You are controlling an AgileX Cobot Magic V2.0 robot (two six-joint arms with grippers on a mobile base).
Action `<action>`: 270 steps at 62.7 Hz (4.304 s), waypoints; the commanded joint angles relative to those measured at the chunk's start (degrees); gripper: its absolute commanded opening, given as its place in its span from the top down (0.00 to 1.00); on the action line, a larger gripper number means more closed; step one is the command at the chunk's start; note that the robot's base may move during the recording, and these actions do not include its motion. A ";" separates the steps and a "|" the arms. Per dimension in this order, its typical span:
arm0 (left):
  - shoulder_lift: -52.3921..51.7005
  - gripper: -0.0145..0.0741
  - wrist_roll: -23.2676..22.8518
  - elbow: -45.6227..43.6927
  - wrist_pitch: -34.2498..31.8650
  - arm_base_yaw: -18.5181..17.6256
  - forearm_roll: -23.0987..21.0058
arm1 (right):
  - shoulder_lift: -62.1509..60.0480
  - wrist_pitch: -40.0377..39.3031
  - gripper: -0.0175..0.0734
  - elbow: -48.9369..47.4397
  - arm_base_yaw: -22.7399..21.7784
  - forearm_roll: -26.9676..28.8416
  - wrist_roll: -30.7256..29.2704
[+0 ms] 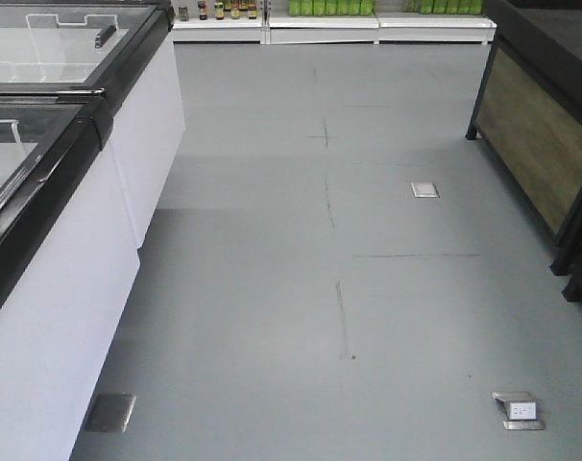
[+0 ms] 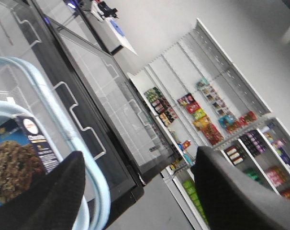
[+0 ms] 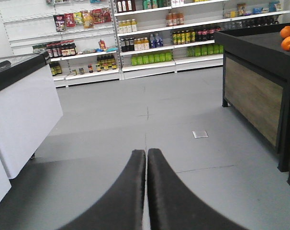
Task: Left arm holds basket, right arm returns cookies
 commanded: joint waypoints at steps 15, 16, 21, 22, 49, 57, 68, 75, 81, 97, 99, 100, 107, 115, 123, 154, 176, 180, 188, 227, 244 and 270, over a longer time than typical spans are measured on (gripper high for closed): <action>8.59 0.32 -8.18 -2.05 -6.14 1.21 0.21 | -0.92 -4.17 0.82 0.22 -0.28 -0.07 0.00; 8.89 0.32 -8.18 -2.05 -6.42 1.21 0.28 | -0.92 -4.17 0.82 0.22 -0.28 -0.07 0.00; 10.33 0.32 -8.18 -2.05 -7.94 1.21 0.35 | -0.92 -4.17 0.82 0.22 -0.28 -0.07 0.00; 10.67 0.32 -8.18 -2.05 -8.38 1.21 0.35 | -0.92 -4.17 0.82 0.22 -0.28 -0.07 0.00; 17.06 0.32 -8.01 -9.43 -7.07 1.21 2.37 | -0.92 -4.17 0.82 0.22 -0.28 -0.07 0.00; 20.32 0.32 -8.01 -13.36 -4.70 1.21 2.37 | -0.92 -4.17 0.82 0.22 -0.28 -0.07 0.00; 24.60 0.34 -8.01 -18.09 -0.31 1.09 1.98 | -0.92 -4.17 0.82 0.22 -0.28 -0.07 0.00; 25.96 0.42 -8.01 -19.86 1.16 0.56 1.86 | -0.92 -4.17 0.82 0.22 -0.28 -0.07 0.00; 26.14 0.55 -8.01 -20.15 1.66 0.10 1.86 | -0.92 -4.17 0.82 0.22 -0.28 -0.07 0.00; 26.25 0.85 -6.03 -20.15 2.86 -0.12 1.86 | -0.92 -4.17 0.82 0.22 -0.28 -0.07 0.00; 26.25 0.85 -6.09 -20.15 2.80 -0.12 1.66 | -0.92 -4.17 0.82 0.22 -0.28 -0.07 0.00; 26.25 0.85 -6.14 -20.15 2.75 -0.12 1.47 | -0.92 -4.17 0.82 0.22 -0.28 -0.07 0.00; 25.66 0.85 -6.16 -20.15 2.20 -0.12 -2.26 | -0.92 -4.17 0.82 0.22 -0.28 -0.07 0.00; 24.45 0.85 -6.16 -20.53 0.83 -0.12 -6.31 | -0.92 -4.17 0.82 0.22 -0.28 -0.07 0.00; 23.22 0.85 -6.16 -21.78 0.10 -0.12 -7.25 | -0.92 -4.17 0.82 0.22 -0.28 -0.07 0.00; 17.94 0.84 -6.05 -29.37 7.68 -1.11 -7.79 | -0.92 -4.17 0.82 0.22 -0.28 -0.07 0.00; 16.53 0.84 8.20 -29.94 22.00 -10.01 -21.36 | -0.92 -4.17 0.82 0.22 -0.28 -0.07 0.00; 16.53 0.84 12.80 -29.94 24.82 -11.75 -25.66 | -0.92 -4.17 0.82 0.22 -0.28 -0.07 0.00; 16.53 0.84 22.76 -29.94 30.49 -16.65 -34.49 | -0.92 -4.17 0.82 0.22 -0.28 -0.07 0.00; 14.89 0.84 28.50 -21.86 21.75 -51.73 -37.17 | -0.92 -4.17 0.82 0.22 -0.28 -0.07 0.00; 14.23 0.84 28.16 -14.67 11.48 -67.54 -37.22 | -0.92 -4.17 0.82 0.22 -0.28 -0.07 0.00; 14.03 0.84 24.78 -2.87 -10.04 -89.04 -43.52 | -0.92 -4.17 0.82 0.22 -0.28 -0.07 0.00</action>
